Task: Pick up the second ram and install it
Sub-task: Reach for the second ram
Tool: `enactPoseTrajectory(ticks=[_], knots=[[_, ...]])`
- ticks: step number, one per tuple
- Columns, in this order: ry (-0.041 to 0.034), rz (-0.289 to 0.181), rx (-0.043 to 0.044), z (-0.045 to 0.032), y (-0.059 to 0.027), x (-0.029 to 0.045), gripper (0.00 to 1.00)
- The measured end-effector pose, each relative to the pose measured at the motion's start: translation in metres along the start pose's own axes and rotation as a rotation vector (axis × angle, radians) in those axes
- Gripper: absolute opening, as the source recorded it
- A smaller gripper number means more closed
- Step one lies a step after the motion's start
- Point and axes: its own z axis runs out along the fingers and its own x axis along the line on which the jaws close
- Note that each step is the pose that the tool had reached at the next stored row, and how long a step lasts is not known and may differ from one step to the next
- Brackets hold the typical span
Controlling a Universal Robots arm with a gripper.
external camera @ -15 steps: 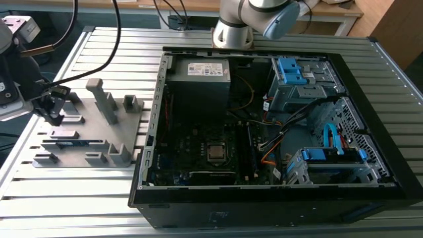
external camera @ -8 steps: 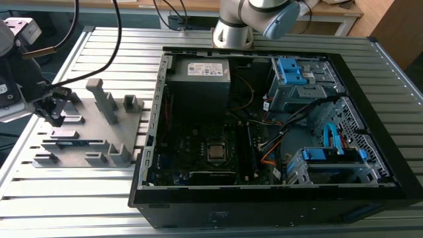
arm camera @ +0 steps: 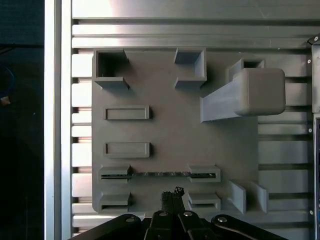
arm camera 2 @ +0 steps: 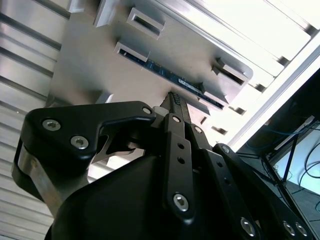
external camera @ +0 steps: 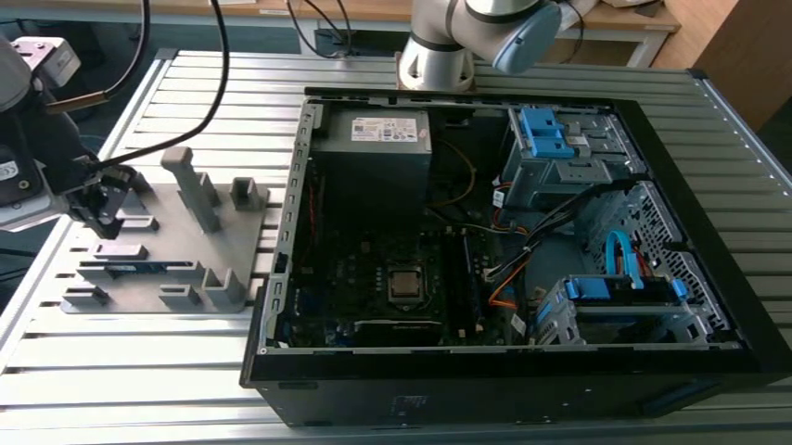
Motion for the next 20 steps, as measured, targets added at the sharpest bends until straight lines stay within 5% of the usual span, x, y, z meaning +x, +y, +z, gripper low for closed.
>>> enactPoseTrajectory(ticks=[20], knots=[[-0.0001,0.0,0.0006,0.0139,-0.0004,0.0,0.1]])
